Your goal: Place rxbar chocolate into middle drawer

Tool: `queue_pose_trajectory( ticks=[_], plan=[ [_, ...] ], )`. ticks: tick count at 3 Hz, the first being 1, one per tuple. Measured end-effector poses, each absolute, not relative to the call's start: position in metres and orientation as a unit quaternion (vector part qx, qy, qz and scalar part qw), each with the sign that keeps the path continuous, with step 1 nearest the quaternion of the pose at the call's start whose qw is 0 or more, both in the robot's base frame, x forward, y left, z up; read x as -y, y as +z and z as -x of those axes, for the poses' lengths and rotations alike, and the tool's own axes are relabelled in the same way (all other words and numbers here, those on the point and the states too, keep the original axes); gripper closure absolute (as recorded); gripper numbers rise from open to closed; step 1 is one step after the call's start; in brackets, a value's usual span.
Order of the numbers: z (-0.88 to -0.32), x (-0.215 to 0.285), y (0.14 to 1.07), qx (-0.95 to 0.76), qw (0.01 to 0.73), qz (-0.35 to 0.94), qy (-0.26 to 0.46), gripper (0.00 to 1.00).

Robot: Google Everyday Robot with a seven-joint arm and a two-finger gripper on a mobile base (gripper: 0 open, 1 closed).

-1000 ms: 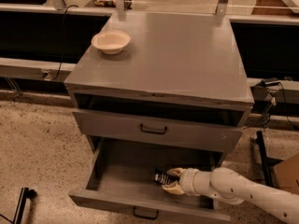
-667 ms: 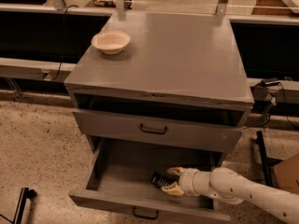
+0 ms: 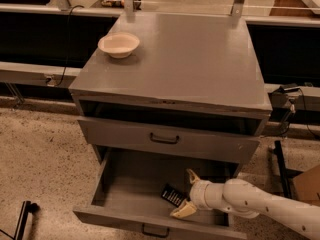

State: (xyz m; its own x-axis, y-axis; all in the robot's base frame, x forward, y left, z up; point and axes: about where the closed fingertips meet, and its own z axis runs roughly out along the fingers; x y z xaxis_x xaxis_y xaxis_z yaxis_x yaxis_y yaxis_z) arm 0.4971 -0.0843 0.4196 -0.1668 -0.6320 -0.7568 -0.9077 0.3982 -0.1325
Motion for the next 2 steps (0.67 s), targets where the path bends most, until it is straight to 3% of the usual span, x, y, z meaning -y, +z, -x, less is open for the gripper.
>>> queue_pose_trajectory(
  ticks=[2],
  plan=[
    [-0.493, 0.1, 0.437, -0.752, 0.396, 0.478, 0.223, 0.0]
  ],
)
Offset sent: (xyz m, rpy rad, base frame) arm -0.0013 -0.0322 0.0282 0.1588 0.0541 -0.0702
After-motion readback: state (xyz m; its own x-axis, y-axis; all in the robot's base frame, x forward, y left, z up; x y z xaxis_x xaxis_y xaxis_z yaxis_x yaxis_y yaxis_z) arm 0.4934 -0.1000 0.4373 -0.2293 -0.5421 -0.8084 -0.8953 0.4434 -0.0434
